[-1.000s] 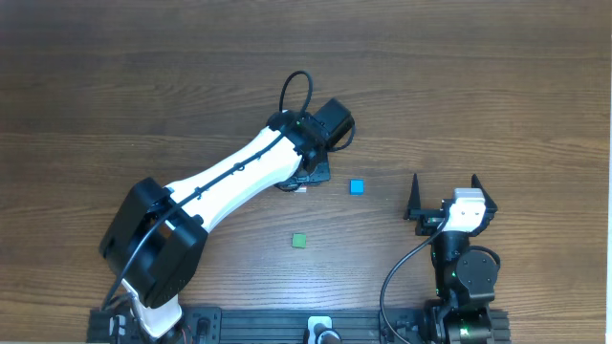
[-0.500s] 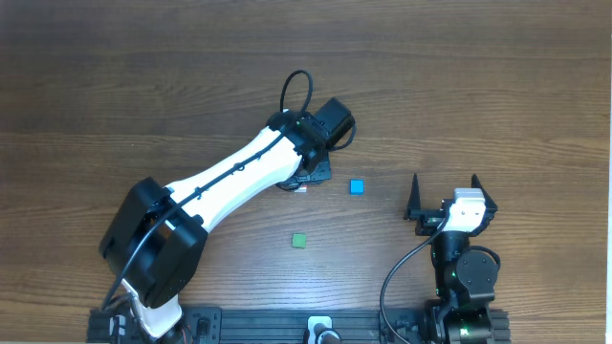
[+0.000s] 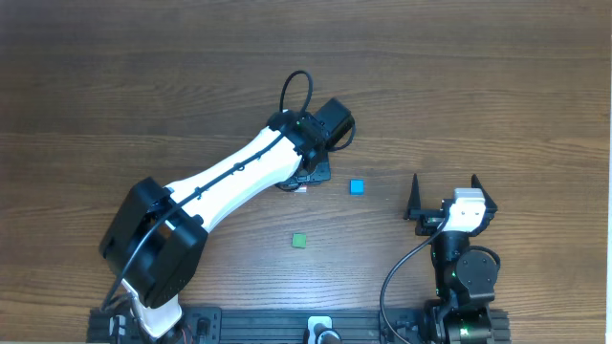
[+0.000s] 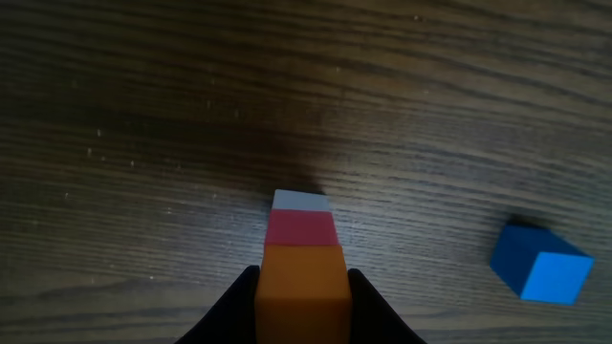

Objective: Stack Cubes

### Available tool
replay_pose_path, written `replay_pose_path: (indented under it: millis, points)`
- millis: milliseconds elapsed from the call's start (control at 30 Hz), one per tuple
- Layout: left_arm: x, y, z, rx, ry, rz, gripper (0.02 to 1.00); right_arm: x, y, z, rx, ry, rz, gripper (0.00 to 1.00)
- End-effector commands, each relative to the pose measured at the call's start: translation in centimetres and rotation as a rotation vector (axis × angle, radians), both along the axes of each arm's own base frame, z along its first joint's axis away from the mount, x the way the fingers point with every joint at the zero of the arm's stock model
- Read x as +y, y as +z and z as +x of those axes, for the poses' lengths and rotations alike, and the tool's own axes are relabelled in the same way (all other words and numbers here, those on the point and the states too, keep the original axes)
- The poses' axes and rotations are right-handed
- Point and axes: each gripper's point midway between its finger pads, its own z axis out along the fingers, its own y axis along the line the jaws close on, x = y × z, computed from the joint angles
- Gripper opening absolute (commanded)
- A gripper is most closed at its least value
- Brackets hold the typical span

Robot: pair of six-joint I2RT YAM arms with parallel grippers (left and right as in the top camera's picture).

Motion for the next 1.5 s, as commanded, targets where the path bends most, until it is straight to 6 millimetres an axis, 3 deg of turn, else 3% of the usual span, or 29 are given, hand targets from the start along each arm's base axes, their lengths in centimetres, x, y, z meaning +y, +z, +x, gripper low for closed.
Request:
replay_pose_path:
  millis: [33, 833, 1133, 1367, 1433, 1500]
  points:
    - [0.76, -0.88, 0.1, 0.009, 0.004, 0.035, 0.117, 0.2, -0.18, -0.01, -0.001, 0.01, -0.005, 0.991]
    - [0.79, -0.86, 0.27, 0.001, 0.008, 0.038, 0.176, 0.2, -0.18, -0.01, -0.001, 0.01, -0.005, 0.991]
    - [0.79, -0.86, 0.26, 0.001, 0.008, 0.037, 0.373, 0.2, -0.18, -0.01, -0.001, 0.01, -0.005, 0.991]
    - [0.79, -0.86, 0.26, 0.001, 0.008, 0.037, 0.465, 0.2, -0.18, -0.01, -0.001, 0.01, -0.005, 0.993]
    - [0.76, -0.84, 0.29, -0.001, 0.009, 0.036, 0.518, 0.2, -0.18, -0.01, -0.001, 0.01, -0.005, 0.993]
    - [0.67, -0.73, 0.36, -0.005, 0.009, 0.031, 0.63, 0.2, -0.18, -0.01, -0.001, 0.01, -0.005, 0.993]
